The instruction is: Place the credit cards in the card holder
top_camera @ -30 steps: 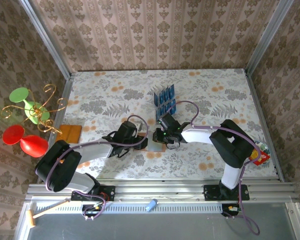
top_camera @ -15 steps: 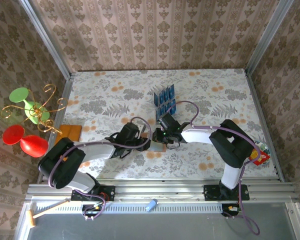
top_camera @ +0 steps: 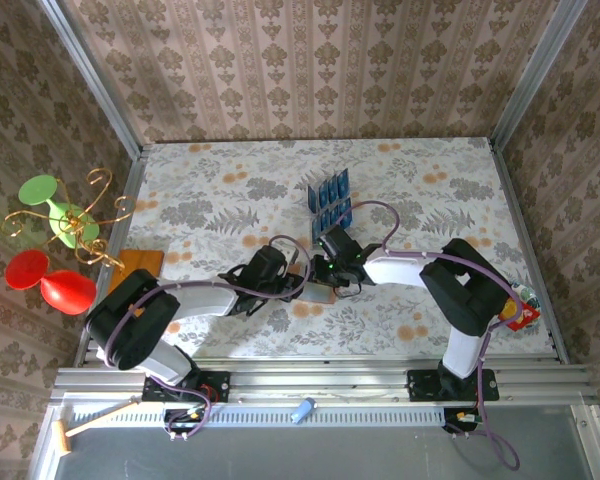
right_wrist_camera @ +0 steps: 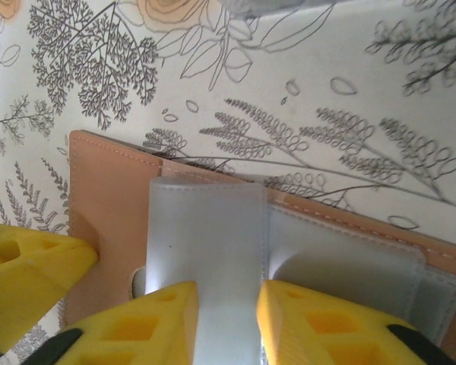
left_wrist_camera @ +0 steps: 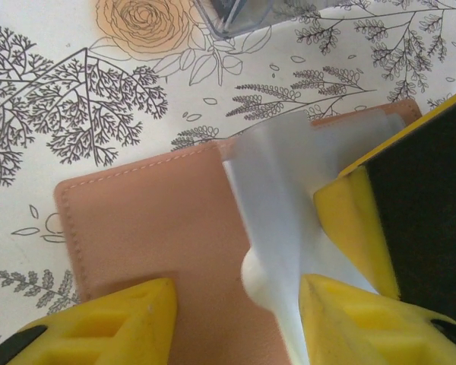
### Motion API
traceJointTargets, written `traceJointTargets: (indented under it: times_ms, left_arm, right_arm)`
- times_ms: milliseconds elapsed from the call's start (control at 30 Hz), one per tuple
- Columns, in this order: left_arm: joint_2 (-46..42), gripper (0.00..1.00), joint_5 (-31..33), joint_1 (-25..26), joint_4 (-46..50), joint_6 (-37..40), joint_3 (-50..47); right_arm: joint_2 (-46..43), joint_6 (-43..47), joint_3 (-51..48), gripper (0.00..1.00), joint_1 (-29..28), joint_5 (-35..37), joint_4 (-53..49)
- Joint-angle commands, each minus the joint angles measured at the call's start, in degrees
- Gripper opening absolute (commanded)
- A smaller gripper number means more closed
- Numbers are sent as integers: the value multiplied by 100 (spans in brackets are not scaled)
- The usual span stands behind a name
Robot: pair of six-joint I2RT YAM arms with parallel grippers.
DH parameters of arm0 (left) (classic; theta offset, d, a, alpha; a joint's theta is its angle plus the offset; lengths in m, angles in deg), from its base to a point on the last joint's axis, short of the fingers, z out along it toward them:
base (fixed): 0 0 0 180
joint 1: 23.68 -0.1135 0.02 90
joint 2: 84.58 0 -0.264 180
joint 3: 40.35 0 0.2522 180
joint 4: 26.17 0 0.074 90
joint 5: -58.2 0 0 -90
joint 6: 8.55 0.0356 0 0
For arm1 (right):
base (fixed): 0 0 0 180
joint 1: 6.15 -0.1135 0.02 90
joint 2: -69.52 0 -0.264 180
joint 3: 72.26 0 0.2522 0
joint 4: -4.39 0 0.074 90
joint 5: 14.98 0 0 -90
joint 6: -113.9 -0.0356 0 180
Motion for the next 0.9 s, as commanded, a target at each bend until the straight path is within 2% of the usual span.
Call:
traceJointTargets:
  times_ms: [0,400,533,600,867]
  left_arm:
    - [354,48,38,77,595,75,-98]
    - [455,47,-7,91,547,64,-107]
    - [415,47,-6,93,529,55,-116]
    - [359,48,-21,90,530,46,-107]
    - [-147,52,-84,105,854,54,23]
  right_arm:
    - [-315,-143,-97,39,64,-26,-114]
    - [-552,-131,-245,43,200,58,-176]
    - [-575,-112,-323,32,278,80,-171]
    - [-593,-62,-344,23,307,113,-210]
    - [-508,23,-430,11,333,185,-264]
